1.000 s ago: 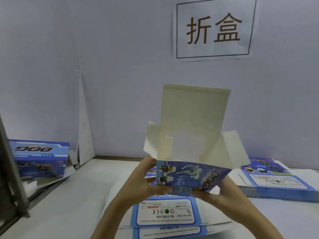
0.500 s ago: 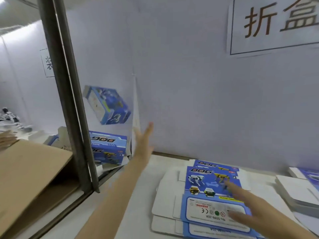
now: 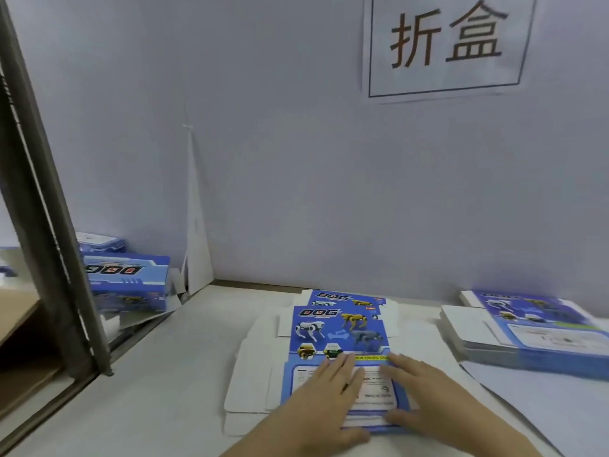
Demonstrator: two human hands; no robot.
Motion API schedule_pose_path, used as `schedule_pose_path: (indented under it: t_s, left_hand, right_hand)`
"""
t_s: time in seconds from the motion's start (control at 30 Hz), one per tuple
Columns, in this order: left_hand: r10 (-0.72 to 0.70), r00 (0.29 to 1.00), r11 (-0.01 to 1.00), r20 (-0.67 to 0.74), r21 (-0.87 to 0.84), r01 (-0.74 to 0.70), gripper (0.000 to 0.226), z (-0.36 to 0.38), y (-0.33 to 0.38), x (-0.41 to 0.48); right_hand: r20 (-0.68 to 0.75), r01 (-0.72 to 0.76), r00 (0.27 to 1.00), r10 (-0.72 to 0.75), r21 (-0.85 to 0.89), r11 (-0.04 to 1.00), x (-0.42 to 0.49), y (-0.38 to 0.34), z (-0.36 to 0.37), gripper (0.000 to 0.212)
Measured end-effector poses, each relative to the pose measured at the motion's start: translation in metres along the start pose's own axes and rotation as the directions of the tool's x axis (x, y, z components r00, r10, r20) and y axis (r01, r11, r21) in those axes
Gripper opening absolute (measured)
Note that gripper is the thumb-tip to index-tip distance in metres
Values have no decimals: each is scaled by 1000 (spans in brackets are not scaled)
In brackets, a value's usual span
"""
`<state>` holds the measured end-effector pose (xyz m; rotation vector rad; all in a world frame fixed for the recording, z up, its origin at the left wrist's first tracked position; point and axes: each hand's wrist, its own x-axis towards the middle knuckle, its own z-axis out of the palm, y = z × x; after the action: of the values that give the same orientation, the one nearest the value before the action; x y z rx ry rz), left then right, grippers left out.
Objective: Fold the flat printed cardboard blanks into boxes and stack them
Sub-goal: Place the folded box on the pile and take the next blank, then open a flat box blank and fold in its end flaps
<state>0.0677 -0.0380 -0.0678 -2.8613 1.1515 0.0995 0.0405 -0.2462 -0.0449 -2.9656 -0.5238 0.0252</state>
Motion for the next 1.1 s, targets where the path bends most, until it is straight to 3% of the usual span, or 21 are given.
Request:
schedule_pose_path:
  t_s: [0.1, 0.17, 0.23, 0.27, 0.33, 0.4, 0.53, 0.63, 0.77, 0.87, 0.93, 0.97, 1.0, 1.1]
  left_hand:
    - [16, 1000, 990, -23, 142, -12, 73, 12, 8, -1]
    - [99, 973, 970, -209, 239, -47, 60, 21, 14, -3]
    - [159, 963, 944, -219, 320, -83, 50, 19, 15, -7]
    - [151, 966, 955, -209, 282, -88, 51, 15, 16, -11]
    - [150, 933, 974, -326, 211, -83, 57, 9, 11, -12]
    - [207, 899, 963, -386, 241, -118, 58, -4, 11, -16]
    - [184, 827, 981, -531, 148, -123, 57, -8, 9, -12]
    - [96, 835, 990, -542, -38, -138, 34, -20, 11, -13]
    - [24, 796, 995, -605, -64, -79, 39, -51, 1, -21]
    - [-54, 488, 994, -871, -94, -59, 38, -95, -6, -22]
    - [-254, 266, 958, -930, -280, -64, 28, -117, -2, -18]
    - [-361, 204, 912, -910, -390, -128, 30, -125, 4, -15]
    - [-444, 183, 850, -877, -477, -224, 35, -130, 11, -13]
    - [-642, 276, 588, -716, -690, -422, 47, -134, 29, -6]
  right_hand:
    - [-44, 26, 999, -27, -23, 999, -7, 4, 2, 74]
    - [-76, 42, 996, -44, -22, 999, -14, 5, 1, 71]
    - [-129, 33, 991, -33, -4, 999, -20, 4, -6, 63]
    - [-161, 35, 986, -34, -1, 999, -22, 3, -11, 57]
    - [-234, 57, 970, -63, -33, 998, -27, 2, -21, 45]
    - [-328, 82, 940, -97, -60, 995, -32, 5, -31, 36]
    - [-470, 50, 881, -46, -6, 999, -42, 14, -40, 25]
    - [-549, 21, 835, 27, 81, 997, -45, 17, -40, 26]
    - [-659, 58, 725, 199, 346, 937, -49, 15, -48, 44]
    - [-687, 51, 638, 347, 487, 872, -44, 17, -66, 59]
    - [-616, 49, 632, 470, 637, 769, -36, 15, -81, 70]
    - [-553, 45, 658, 511, 706, 707, -32, 11, -89, 75]
    - [-494, 55, 692, 526, 764, 643, -28, 6, -95, 75]
    - [-452, 237, 745, 491, 867, 439, -20, -10, -105, 52]
